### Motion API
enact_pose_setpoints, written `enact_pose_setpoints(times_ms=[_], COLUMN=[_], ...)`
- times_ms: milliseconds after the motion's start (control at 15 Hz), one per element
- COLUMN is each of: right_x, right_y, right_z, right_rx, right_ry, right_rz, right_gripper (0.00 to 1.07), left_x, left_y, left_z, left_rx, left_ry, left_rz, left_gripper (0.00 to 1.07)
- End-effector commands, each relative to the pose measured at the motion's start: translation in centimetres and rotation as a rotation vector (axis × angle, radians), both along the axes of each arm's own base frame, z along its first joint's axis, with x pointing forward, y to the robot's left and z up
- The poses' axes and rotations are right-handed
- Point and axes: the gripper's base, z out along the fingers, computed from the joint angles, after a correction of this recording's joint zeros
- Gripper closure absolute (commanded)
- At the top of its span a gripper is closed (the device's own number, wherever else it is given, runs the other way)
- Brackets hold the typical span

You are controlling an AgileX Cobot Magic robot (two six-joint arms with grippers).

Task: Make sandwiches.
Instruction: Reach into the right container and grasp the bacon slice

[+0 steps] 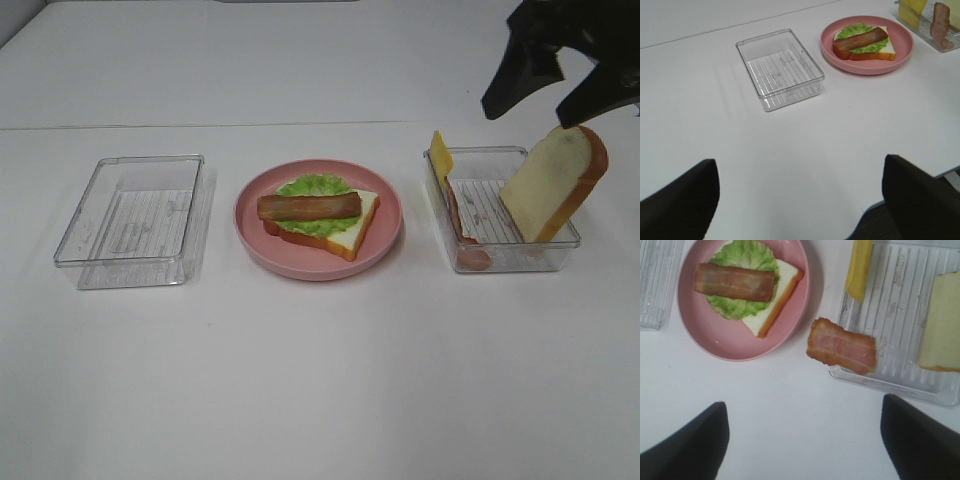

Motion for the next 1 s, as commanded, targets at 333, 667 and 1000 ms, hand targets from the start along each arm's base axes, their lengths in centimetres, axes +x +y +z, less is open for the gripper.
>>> enact_pose_setpoints(times_ms=[333, 667, 1000], right_x=[5.0, 7.4, 8.5], right_y=[3.8, 4.5, 4.2], right_z=[-4.8, -7.4, -9.4], right_rx=[-0.094, -0.102, -0.171], right_ry=[0.209, 0.323, 0.359], right_rz=[0.061, 0.034, -0.005], right_gripper=[0.37, 0.40, 0.43], left_x=[-0.3, -0.3, -0.3], left_y=[0.1, 0.1, 0.1], left_z=[0.0, 0.0, 0.0], left_rx=[-0.014, -0.014, -0.014], left_ry=[-0.030, -0.030, -0.030], left_rz=[0.001, 0.001, 0.001], left_gripper=[0.23, 0.23, 0.23])
